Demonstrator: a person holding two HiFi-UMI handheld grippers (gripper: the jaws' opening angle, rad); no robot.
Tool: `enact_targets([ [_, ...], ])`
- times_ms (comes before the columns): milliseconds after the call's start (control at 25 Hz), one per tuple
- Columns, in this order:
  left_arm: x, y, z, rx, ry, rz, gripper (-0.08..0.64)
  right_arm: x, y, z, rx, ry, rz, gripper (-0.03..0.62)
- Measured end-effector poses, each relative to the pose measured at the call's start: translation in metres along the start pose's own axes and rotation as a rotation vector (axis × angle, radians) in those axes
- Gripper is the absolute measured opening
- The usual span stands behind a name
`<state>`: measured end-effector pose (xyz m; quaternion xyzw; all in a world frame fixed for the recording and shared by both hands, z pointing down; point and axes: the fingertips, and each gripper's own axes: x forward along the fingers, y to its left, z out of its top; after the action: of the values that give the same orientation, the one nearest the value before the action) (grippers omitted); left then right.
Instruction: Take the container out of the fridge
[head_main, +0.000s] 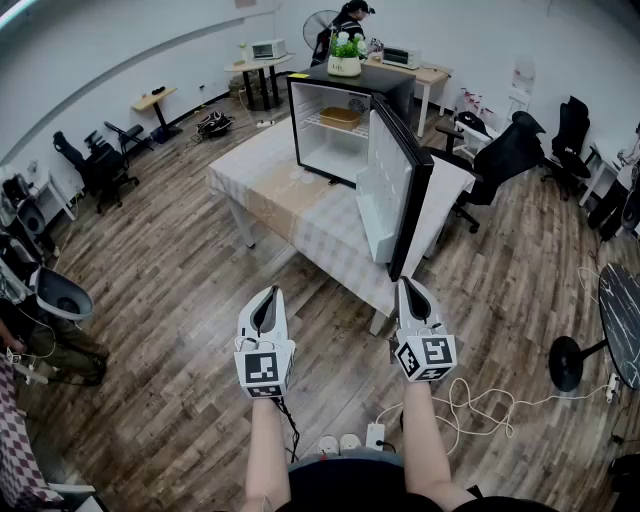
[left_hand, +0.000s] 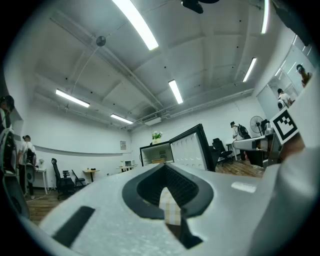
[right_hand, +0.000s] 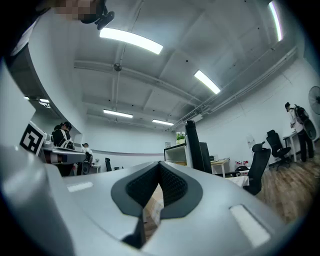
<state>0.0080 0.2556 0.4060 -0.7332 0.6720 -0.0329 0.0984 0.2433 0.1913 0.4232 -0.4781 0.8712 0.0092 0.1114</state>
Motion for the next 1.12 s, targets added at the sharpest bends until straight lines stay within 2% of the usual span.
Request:
enact_targets([
  [1120,-0.008,0.016,-0.011,-0.021,0.007,0.011,0.005,0.006,0.018,-0.005,-0.002,-0.004,0.012,0.009],
])
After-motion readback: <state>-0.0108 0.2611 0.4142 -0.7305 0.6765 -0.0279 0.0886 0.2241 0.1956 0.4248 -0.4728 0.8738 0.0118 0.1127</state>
